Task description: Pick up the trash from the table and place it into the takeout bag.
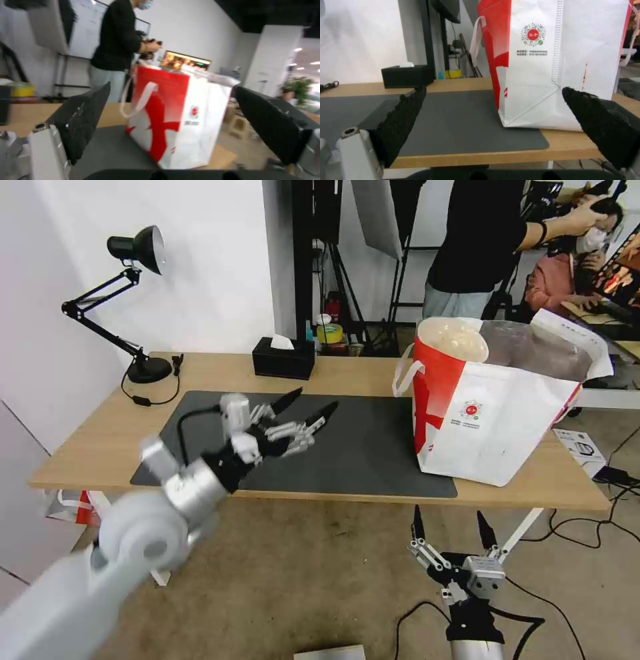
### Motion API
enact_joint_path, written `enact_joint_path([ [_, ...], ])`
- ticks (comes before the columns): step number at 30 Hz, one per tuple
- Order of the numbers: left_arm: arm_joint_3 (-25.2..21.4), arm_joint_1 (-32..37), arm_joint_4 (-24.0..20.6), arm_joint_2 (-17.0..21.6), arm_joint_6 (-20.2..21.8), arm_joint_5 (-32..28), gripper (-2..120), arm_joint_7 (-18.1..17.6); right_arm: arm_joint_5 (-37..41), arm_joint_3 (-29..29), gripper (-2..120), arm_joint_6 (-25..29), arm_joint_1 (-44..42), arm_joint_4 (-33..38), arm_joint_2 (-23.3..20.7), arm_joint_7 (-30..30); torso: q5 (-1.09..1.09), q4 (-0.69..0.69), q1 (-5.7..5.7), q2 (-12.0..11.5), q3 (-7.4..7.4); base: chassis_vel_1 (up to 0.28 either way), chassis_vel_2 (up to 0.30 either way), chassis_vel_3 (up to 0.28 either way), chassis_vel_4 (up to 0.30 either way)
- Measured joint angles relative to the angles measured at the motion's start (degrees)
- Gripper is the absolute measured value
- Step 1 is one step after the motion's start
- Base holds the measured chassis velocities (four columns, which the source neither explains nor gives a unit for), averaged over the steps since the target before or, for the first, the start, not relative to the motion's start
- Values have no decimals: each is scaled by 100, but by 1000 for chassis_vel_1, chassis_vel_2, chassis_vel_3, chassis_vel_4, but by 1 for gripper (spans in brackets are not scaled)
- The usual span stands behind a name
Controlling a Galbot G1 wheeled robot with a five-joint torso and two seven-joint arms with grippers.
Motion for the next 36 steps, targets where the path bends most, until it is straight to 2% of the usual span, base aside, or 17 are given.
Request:
enact_joint_path([
  [1,0,0,0,0,0,0,100,0,0,0,100,0,0,0,0,0,0,0,0,0,0,0,0,0,0],
  [4,-171,612,-188,-524,-176,827,100,26,0,0,100,0,0,0,0,-1,0,0,0,0,0,0,0,0,0],
  [7,-197,755,-218,-691,-252,1109,100,51,0,0,100,0,0,0,0,0,1,-2,0,0,0,0,0,0,0],
  [8,-276,955,-285,-981,-346,1519,100,64,0,0,100,0,0,0,0,0,0,-1,1,0,0,0,0,0,0],
  [9,-322,1025,-314,-1081,-389,1652,100,69,0,0,100,0,0,0,0,0,0,-2,0,0,0,0,0,0,0],
  [11,-352,1081,-336,-1147,-421,1744,100,72,0,0,100,0,0,0,0,0,1,-2,0,0,0,0,0,0,0],
  [13,-527,1417,-432,-1397,-623,2334,100,84,0,0,100,0,0,0,0,0,1,-2,1,0,0,0,0,0,0],
  [17,-798,1764,-549,-1568,-775,2797,100,6,0,0,100,0,0,0,0,0,0,-1,0,0,0,0,0,0,0],
  [21,-1082,2105,-596,-1762,-979,3087,100,-114,0,0,100,0,0,0,0,0,1,-2,0,0,0,0,0,0,0],
  [23,-1262,2393,-571,-1991,-1230,3407,100,-236,0,0,100,0,0,0,0,0,0,0,0,0,0,0,0,0,0],
  [27,-1453,2560,-534,-2296,-1476,3660,100,-399,0,0,100,0,0,0,0,0,0,-1,0,0,0,0,0,0,0],
  [36,-1829,2814,-324,-2659,-1642,3883,100,-639,0,0,100,0,0,0,0,0,0,-1,1,-1,1,0,0,0,0],
])
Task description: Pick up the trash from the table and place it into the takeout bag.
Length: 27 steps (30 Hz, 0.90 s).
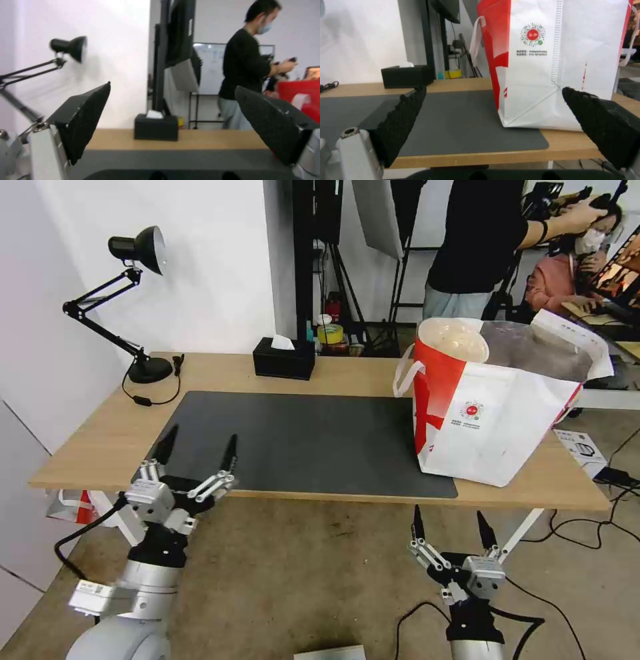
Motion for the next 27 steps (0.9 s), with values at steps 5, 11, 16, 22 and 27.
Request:
enact_joint_path([
  [5,36,110,132,-166,-126,233,100,-200,0,0,100,0,0,0,0,0,0,0,0,0,0,0,0,0,0],
  [11,290,176,304,-424,-189,468,100,-373,0,0,100,0,0,0,0,0,0,0,0,0,0,0,0,0,0],
  [16,533,267,388,-823,-241,746,100,-497,0,0,100,0,0,0,0,0,0,0,0,0,0,0,0,0,0],
  [22,546,328,429,-932,-241,908,100,-520,0,0,100,0,0,0,0,0,-1,0,0,0,0,0,0,0,0],
  [27,475,402,370,-863,-155,917,100,-519,0,0,100,0,0,0,0,0,0,0,0,0,0,0,0,0,0],
])
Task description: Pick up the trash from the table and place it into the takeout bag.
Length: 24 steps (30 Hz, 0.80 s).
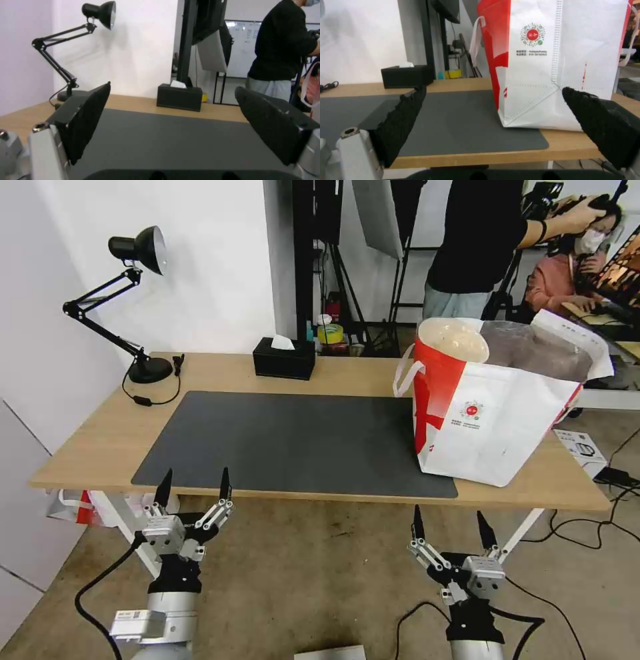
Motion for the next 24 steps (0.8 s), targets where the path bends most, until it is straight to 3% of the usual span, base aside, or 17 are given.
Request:
enact_joint_path([
  [24,-44,281,463,184,-266,172,100,48,0,0,100,0,0,0,0,0,0,0,0,0,0,0,0,0,0],
])
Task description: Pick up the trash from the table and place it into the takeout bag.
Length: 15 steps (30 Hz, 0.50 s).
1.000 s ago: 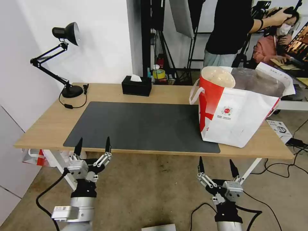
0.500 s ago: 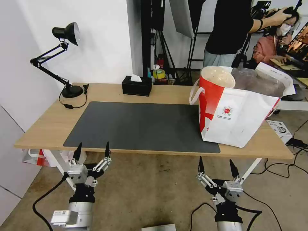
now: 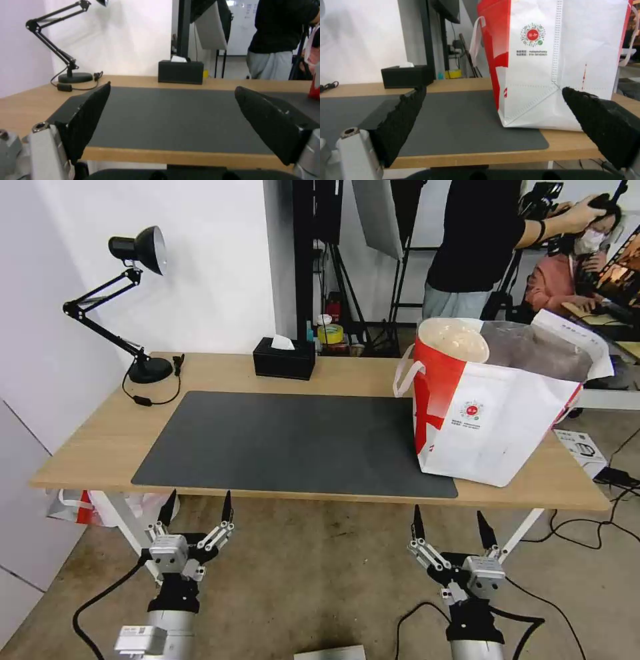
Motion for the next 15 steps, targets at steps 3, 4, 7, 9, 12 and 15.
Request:
enact_joint_path([
  [3,-2,-3,67,20,-26,-1,100,1,0,0,100,0,0,0,0,0,0,0,0,0,0,0,0,0,0],
  [4,-2,-8,86,30,-28,-8,100,1,0,0,100,0,0,0,0,0,0,0,0,0,0,0,0,0,0],
  [7,-3,-18,115,48,-32,-20,100,1,0,0,100,0,0,0,0,0,0,0,0,0,0,0,0,0,0],
  [9,-3,-30,150,64,-51,-24,100,1,0,0,100,0,0,0,0,0,0,0,0,0,0,0,0,0,0],
  [12,-3,-35,190,72,-72,-23,100,-4,0,0,100,0,0,0,0,0,0,0,0,0,0,0,0,0,0],
  [15,-4,-34,206,75,-79,-17,100,-11,0,0,100,0,0,0,0,0,0,0,0,0,0,0,0,0,0],
])
